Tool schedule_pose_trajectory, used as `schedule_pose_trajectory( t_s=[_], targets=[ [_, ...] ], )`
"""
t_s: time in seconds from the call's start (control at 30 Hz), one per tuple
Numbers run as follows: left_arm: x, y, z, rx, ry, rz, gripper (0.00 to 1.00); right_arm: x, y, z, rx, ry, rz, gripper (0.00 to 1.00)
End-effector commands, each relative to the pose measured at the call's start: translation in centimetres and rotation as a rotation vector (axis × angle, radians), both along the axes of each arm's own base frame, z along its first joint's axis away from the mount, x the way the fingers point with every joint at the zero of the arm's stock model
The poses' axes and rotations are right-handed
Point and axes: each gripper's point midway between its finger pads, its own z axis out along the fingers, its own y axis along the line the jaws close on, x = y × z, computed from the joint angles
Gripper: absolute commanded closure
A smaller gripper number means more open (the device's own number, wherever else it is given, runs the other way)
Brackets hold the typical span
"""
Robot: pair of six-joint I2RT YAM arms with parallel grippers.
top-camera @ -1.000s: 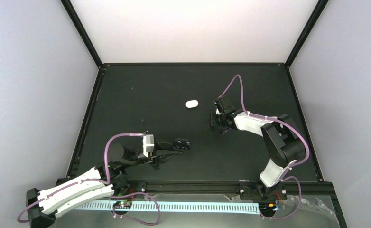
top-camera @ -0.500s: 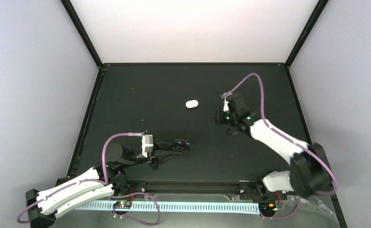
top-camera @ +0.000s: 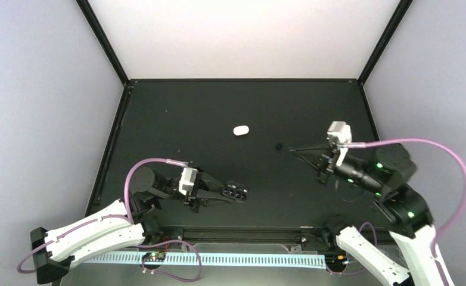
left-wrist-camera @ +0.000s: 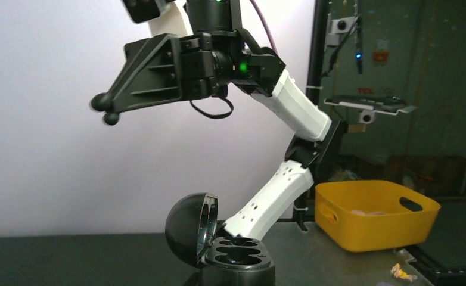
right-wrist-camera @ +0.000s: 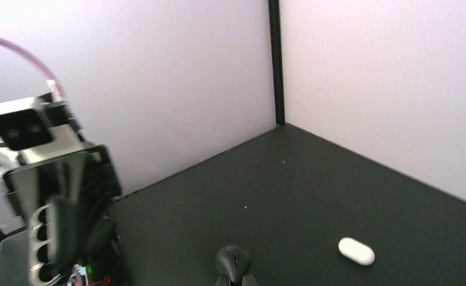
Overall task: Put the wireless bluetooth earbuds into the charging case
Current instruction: Place the earbud in the charging case.
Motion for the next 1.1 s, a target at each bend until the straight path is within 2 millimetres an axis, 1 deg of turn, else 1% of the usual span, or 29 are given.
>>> schedule_pose_trajectory(
  t_s=[0.0, 0.07, 0.13, 0.2, 0.23, 0.3, 0.4, 0.47, 0.53, 0.63, 0.7, 0.8, 0.9, 1.0, 1.07],
  targets=[
    [-1.9, 0.4, 3.3, -0.059, -0.066, -0.106, 0.98, -4.6, -1.4, 0.1, -0.119, -0.007, 0.084, 0.99],
    [-1.4, 0.2, 3.5, -0.073, -0.059, -0.086, 0.98, -4.9, -2.3, 1.5, -0.124, -0.048, 0.043, 0.99],
    [-0.9, -0.1, 3.3, -0.075, -0.049, -0.069, 0.99, -4.6, -2.6, 2.4, -0.137, -0.075, 0.013, 0.99],
    [-0.1, -0.8, 2.9, -0.069, -0.032, -0.056, 0.98, -3.7, -2.4, 2.8, -0.152, -0.084, -0.009, 0.99],
    [0.2, -1.0, 2.8, -0.071, -0.026, -0.06, 0.98, -3.2, -2.0, 3.0, -0.16, -0.082, -0.007, 0.99],
    [1.2, -1.9, 2.8, -0.068, 0.003, -0.078, 0.98, -2.7, -1.3, 4.0, -0.156, -0.1, 0.002, 0.99],
    [2.4, -2.3, 4.1, -0.106, -0.004, -0.086, 0.98, -2.9, -0.7, 5.8, -0.143, -0.14, 0.027, 0.99],
    [3.3, -2.4, 5.0, -0.125, -0.011, -0.078, 0.99, -3.1, -0.4, 6.2, -0.157, -0.147, 0.043, 0.99],
    [4.0, -2.3, 5.5, -0.131, -0.017, -0.076, 0.99, -3.5, -0.2, 5.8, -0.178, -0.143, 0.064, 0.99],
    [5.0, -1.7, 6.0, -0.134, -0.021, -0.065, 0.98, -3.7, -0.2, 4.0, -0.232, -0.13, 0.07, 0.99],
    [5.7, -1.1, 6.0, -0.135, -0.023, -0.047, 0.99, -3.9, -0.1, 3.2, -0.254, -0.135, 0.081, 0.99],
    [6.6, -0.2, 5.7, -0.123, -0.024, -0.015, 0.98, -4.7, 0.3, 2.9, -0.267, -0.144, 0.132, 0.99],
    [6.3, 0.2, 5.2, -0.094, -0.035, -0.013, 0.98, -5.3, 1.3, 2.5, -0.311, -0.154, 0.182, 0.99],
    [5.6, 0.3, 4.8, -0.054, -0.072, -0.016, 0.98, -5.4, 2.6, 1.2, -0.404, -0.157, 0.215, 0.99],
    [5.0, 0.8, 4.8, -0.035, -0.106, -0.009, 0.98, -6.1, 3.6, 0.8, -0.449, -0.17, 0.258, 0.99]
  ],
)
